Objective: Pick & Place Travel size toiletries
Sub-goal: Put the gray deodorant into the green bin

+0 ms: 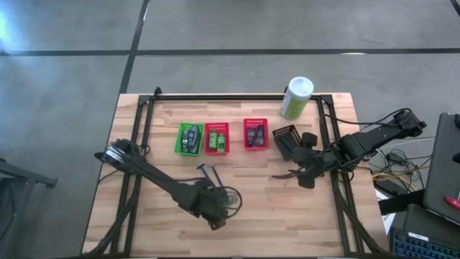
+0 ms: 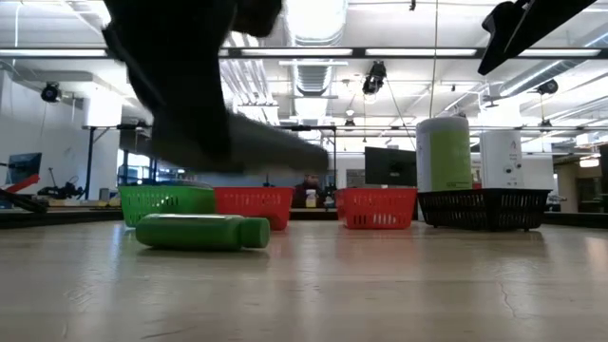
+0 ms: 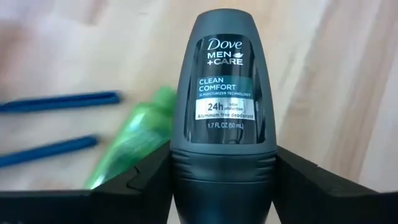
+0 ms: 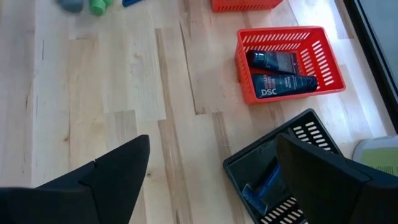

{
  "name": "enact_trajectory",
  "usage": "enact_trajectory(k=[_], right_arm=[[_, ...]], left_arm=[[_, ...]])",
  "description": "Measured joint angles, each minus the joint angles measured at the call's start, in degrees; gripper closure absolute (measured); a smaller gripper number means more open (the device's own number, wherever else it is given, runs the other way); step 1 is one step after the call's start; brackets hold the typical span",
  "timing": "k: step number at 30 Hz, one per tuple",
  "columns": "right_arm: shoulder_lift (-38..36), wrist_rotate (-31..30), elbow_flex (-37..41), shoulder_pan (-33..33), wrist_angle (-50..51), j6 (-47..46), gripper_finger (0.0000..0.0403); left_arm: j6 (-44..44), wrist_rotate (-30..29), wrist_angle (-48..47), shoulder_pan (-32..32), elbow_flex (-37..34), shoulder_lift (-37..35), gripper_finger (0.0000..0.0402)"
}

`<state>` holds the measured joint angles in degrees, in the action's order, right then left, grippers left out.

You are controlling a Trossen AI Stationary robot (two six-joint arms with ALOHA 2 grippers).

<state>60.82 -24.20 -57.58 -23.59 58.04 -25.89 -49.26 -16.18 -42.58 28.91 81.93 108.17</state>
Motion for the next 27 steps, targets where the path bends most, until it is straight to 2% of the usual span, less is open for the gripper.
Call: enact_trajectory(k=[3, 9, 13, 18, 23, 27], right_arm=[[0.0, -1.3, 0.0, 0.0, 0.0, 0.0, 0.0071], [-0.2, -3.0, 0.0, 0.0, -0.1, -0.1, 0.0089], [-0.2, -3.0, 0.0, 0.0, -1.3, -0.9, 0.0100], [-0.3, -3.0, 0.0, 0.8, -4.2, -1.2, 0.0110], [-0.3, -3.0, 0.0, 3.8, -4.6, -3.9, 0.0116], [-0.3, -2.9, 0.0, 5.8, -4.7, -5.8, 0.0121]], left_arm=[[-5.7, -2.3, -5.5, -0.4, 0.0, -3.2, 0.0190], [-22.8, -8.3, -17.9, -2.5, -3.2, -11.7, 0.0189], [-26.9, -9.9, -21.0, -6.9, -7.5, -18.7, 0.0184], [-26.9, -10.2, -19.8, -18.0, -15.5, -28.1, 0.0185], [-16.8, -7.8, -11.5, -29.6, -24.1, -35.6, 0.0185], [-13.2, -4.6, -8.0, -36.3, -29.0, -38.5, 0.0185]])
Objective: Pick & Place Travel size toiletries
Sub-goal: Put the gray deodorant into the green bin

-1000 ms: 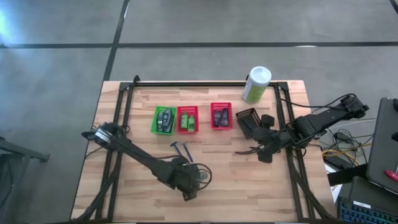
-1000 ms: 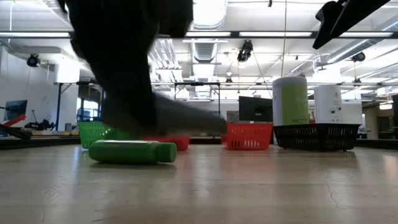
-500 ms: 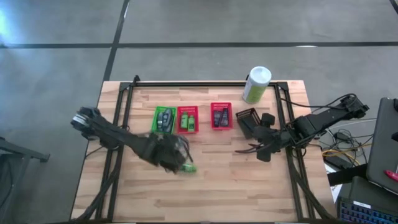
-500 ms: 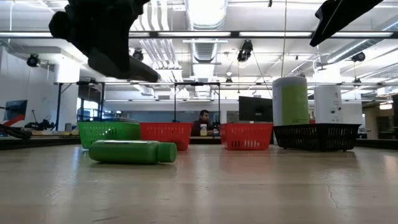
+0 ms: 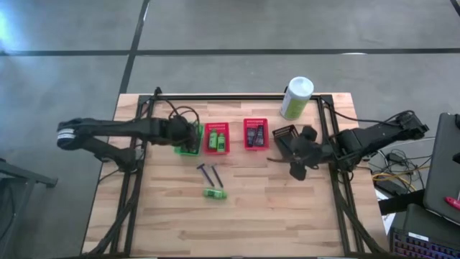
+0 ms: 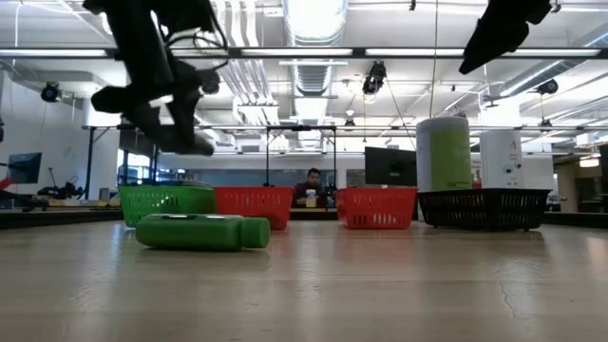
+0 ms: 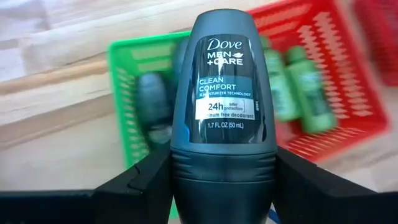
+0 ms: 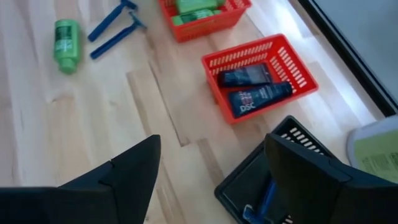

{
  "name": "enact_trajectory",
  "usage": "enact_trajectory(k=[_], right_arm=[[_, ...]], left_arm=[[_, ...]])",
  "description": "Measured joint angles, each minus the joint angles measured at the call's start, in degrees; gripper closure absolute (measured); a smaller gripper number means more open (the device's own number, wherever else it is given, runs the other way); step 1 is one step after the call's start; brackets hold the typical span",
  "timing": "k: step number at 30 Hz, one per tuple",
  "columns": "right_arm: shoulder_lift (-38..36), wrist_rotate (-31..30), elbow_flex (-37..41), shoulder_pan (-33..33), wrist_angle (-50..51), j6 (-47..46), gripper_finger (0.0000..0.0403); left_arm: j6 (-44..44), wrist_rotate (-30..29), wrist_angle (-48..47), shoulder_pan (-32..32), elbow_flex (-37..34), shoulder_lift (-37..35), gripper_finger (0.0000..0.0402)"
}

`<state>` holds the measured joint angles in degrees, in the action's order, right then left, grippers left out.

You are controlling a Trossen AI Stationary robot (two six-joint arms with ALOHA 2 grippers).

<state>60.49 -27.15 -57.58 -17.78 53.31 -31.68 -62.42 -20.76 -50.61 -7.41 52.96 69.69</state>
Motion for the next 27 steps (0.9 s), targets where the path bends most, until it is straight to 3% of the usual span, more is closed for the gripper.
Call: enact_trajectory(k=[7, 16, 27], right_arm=[[0.0, 0.0, 0.0, 3.1, -0.2, -0.2, 0.0131], [0.0, 0.1, 0.0, 6.0, -0.2, -0.3, 0.0145], [0.0, 0.2, 0.0, 6.1, -0.2, -0.3, 0.0163]], left_arm=[[6.5, 1.4, 1.7, -5.2, -5.1, -0.3, 0.0184], [7.4, 6.3, 14.3, -9.6, -11.9, 1.2, 0.0184], [6.9, 7.3, 11.0, -8.6, -8.3, 0.5, 0.0167]])
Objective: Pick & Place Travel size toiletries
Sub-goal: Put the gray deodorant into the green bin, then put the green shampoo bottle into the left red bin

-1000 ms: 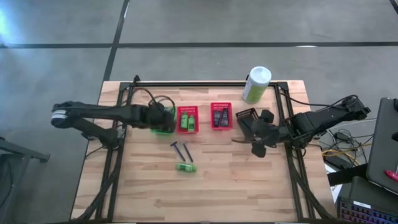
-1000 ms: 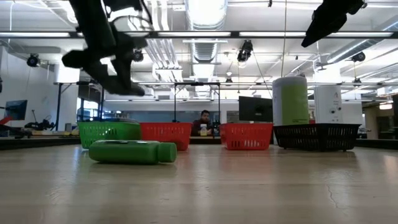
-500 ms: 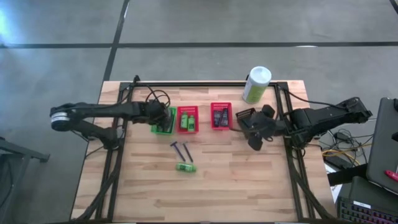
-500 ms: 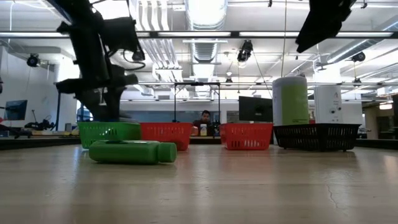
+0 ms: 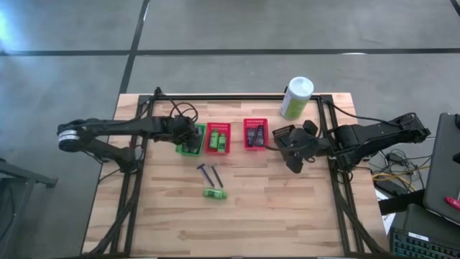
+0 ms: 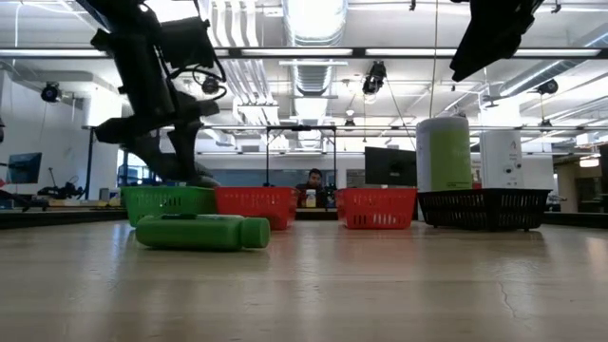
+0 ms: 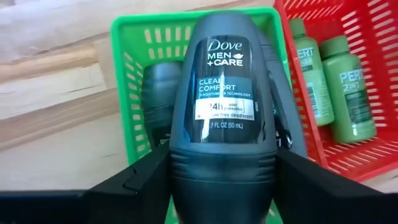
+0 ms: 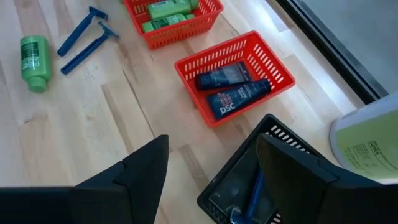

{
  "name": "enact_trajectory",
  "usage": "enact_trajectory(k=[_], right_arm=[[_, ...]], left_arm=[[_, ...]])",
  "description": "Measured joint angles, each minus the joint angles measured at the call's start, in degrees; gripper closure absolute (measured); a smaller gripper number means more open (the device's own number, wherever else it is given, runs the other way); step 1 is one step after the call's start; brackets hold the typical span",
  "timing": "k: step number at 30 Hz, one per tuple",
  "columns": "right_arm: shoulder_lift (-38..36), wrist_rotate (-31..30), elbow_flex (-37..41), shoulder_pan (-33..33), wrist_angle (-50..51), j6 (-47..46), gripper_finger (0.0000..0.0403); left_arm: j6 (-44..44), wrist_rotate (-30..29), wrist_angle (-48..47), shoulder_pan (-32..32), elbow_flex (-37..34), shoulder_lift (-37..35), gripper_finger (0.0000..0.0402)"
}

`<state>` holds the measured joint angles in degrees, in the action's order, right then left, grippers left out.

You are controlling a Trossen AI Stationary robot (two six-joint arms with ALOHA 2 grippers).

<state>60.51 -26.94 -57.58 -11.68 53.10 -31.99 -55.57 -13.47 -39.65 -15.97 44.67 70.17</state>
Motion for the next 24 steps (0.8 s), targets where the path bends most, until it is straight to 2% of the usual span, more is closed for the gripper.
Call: enact_trajectory(k=[6, 13, 18, 21, 24], right_arm=[[0.0, 0.0, 0.0, 0.0, 0.0, 0.0, 0.0170], [0.0, 0.0, 0.0, 0.0, 0.0, 0.0, 0.0167], [0.0, 0.0, 0.0, 0.0, -0.1, 0.0, 0.0151], [0.0, 0.0, 0.0, 0.0, -0.1, 0.0, 0.0141], [0.0, 0.0, 0.0, 0.0, 0.0, 0.0, 0.0131]], left_arm=[[0.0, -0.4, -6.9, 0.1, 2.4, 0.0, 0.0128], [2.9, 0.0, -6.9, 2.2, 4.9, -0.8, 0.0124], [15.3, 0.9, -2.8, 9.4, 9.6, -2.0, 0.0124], [27.3, 3.9, -1.2, 16.0, 10.9, -1.7, 0.0124], [34.8, 4.4, -0.4, 23.6, 10.5, -1.2, 0.0124]])
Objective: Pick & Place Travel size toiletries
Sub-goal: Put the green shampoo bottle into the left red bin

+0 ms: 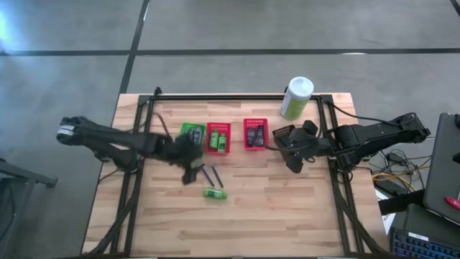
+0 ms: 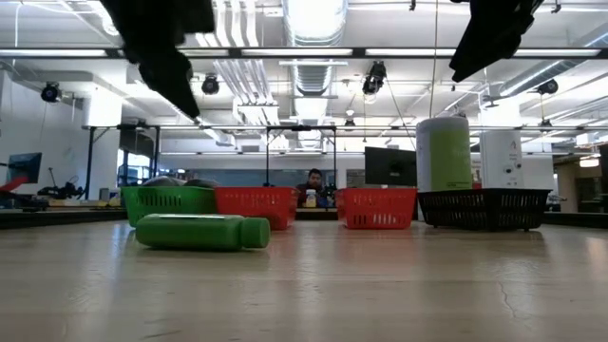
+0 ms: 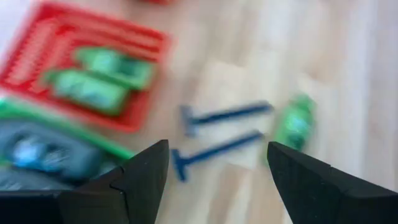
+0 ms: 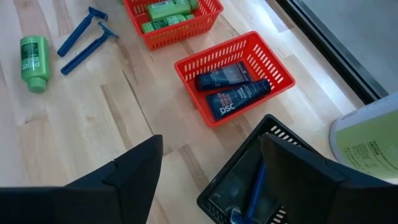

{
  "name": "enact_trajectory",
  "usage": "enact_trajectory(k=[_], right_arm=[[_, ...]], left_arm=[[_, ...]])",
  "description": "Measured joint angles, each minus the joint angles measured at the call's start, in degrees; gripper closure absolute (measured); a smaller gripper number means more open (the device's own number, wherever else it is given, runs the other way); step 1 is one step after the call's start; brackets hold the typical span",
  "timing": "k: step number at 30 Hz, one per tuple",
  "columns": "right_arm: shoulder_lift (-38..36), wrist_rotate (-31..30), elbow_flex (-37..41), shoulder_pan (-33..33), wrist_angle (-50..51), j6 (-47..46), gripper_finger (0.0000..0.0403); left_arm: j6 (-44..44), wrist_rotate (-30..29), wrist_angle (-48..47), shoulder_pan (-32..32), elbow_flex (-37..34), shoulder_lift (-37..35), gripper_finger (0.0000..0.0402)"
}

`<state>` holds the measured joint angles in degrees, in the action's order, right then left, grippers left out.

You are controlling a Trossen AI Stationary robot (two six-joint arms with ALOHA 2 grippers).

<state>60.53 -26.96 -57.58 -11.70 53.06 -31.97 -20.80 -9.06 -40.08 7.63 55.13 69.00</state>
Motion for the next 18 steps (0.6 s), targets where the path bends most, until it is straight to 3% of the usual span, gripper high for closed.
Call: enact_trajectory(k=[7, 13, 18], right_arm=[[0.0, 0.0, 0.0, 0.0, 0.0, 0.0, 0.0109], [0.0, 0.7, 0.0, 0.0, 0.0, 0.0, 0.0093], [0.0, 4.7, 0.0, 0.0, 0.1, 0.0, 0.0080]], left_arm=[[7.1, 0.0, 8.3, 10.8, -1.0, 5.1, 0.0124], [10.7, 3.0, 18.3, 11.5, -1.0, 13.9, 0.0124], [10.7, 4.3, 23.1, 11.5, -1.0, 20.0, 0.0124]])
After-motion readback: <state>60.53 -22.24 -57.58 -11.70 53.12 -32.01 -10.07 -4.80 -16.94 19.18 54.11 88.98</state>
